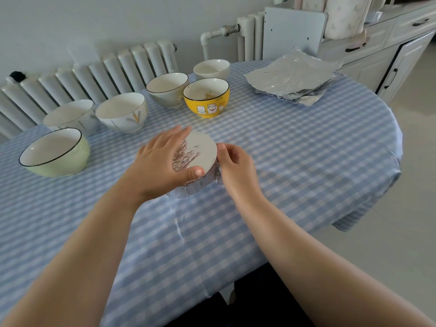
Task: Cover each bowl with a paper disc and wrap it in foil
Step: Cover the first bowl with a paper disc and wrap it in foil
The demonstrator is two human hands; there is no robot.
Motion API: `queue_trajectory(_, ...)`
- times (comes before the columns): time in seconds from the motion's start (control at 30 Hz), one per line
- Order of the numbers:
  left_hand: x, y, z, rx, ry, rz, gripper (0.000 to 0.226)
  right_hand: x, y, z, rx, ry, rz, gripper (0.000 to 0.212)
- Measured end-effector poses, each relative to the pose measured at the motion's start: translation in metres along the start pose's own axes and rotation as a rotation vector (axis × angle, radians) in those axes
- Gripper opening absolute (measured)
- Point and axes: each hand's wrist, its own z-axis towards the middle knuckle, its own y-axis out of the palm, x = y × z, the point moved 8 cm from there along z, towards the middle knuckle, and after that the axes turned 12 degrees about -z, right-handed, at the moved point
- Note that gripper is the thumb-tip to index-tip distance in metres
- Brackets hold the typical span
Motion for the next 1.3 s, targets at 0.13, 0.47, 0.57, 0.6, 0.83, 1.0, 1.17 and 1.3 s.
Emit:
queue_trajectory(0.13, -0.004, 0.004, 0.001, -0.025, -0.015, 0.006, 0.127, -0.001, 0.001, -0.004, -0.042, 0.003, 0.027, 0.032)
queue_trajectory(0.47, -0.006, 0.008, 0.002, 0.075, -0.203, 0.032, 0.120, -0.002, 0.012, 0.013, -0.163, 0.035, 0.126, 0.031)
queue_trajectory(0.57, -0.007, 0.007, 0.002, 0.087, -0.204, 0.021, 0.116, -0.001, 0.012, 0.011, -0.146, 0.008, 0.124, 0.035)
queue_trajectory(0.6, -0.008, 0.006, 0.001, 0.092, -0.206, 0.008, 0.118, -0.001, 0.013, 0.010, -0.133, 0.001, 0.114, 0.033)
queue_trajectory(0.83, -0.012, 0.001, -0.008, 0.173, -0.208, -0.089, 0.120, -0.003, 0.018, 0.012, -0.060, -0.014, 0.003, 0.024)
queue_trajectory(1.0, -0.015, -0.002, -0.015, 0.239, -0.211, -0.160, 0.122, -0.006, 0.022, 0.012, 0.004, -0.058, 0.052, 0.020)
queue_trajectory(1.17, -0.017, -0.002, -0.018, 0.259, -0.201, -0.168, 0.121, -0.004, 0.026, 0.010, 0.038, -0.028, 0.122, 0.017)
queue_trajectory(1.3, -0.016, -0.001, -0.017, 0.252, -0.201, -0.161, 0.122, 0.003, 0.028, 0.008, 0.054, 0.033, 0.182, 0.012)
